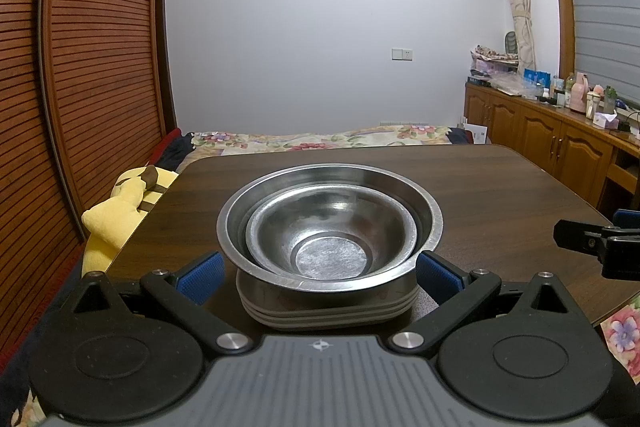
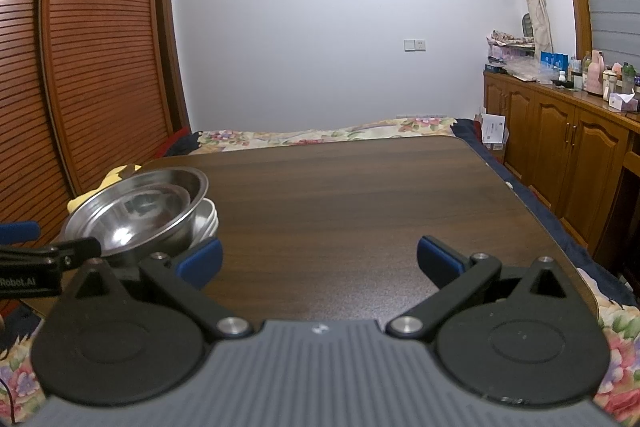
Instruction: Organize plates and bowls
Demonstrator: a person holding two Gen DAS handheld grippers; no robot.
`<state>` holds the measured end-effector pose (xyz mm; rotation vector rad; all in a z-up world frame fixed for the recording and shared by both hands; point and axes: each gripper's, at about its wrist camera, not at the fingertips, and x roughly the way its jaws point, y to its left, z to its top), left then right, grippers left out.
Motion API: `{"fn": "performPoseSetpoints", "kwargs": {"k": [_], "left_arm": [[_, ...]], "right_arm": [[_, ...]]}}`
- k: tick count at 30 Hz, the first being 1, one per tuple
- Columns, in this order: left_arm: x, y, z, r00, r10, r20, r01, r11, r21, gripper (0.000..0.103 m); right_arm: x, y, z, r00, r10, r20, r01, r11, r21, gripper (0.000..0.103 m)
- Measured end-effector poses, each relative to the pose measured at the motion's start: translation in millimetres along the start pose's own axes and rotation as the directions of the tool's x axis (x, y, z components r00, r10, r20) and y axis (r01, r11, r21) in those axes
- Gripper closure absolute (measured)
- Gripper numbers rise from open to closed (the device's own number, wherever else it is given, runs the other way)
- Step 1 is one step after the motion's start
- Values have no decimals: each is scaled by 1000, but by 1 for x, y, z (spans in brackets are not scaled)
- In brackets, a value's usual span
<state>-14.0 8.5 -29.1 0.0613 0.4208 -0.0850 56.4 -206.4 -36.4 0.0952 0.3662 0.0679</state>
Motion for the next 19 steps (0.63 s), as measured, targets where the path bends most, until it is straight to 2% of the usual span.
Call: {"fn": "performPoseSetpoints", "kwargs": {"k": [19], "left_arm": [[1, 0, 0, 1000, 0, -2, 0, 1000, 0, 0]], "right_arm": [[1, 0, 0, 1000, 4, -3, -4, 1000, 4, 0]]}}
